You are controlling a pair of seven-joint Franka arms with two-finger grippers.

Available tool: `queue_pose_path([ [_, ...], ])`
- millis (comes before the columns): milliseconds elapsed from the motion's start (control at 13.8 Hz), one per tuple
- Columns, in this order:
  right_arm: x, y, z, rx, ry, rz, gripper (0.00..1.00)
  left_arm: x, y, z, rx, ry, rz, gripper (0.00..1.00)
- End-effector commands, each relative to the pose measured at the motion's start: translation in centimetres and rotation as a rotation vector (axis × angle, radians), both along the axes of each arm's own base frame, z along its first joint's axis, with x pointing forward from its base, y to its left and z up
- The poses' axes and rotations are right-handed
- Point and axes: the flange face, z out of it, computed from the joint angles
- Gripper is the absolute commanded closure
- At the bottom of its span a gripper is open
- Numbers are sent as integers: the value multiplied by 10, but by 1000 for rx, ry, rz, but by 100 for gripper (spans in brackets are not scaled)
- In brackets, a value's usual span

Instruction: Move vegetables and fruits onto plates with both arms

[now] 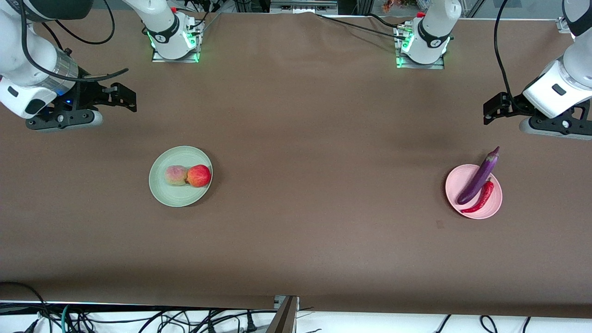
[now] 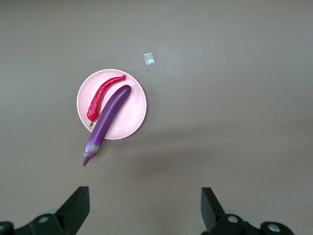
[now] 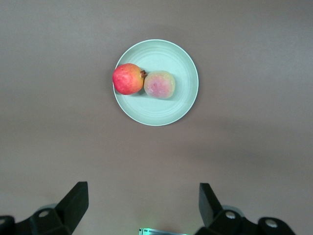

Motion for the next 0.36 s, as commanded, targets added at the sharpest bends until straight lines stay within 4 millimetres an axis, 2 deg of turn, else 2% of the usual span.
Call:
queue_pose_path([
  [0,1,-2,7,-13,-16,-9,0,-3,-3,8,-20,1,8,0],
  [289,0,-5,14,-14,-21,-4,0,-4,-3,10,-18,5,9,0],
])
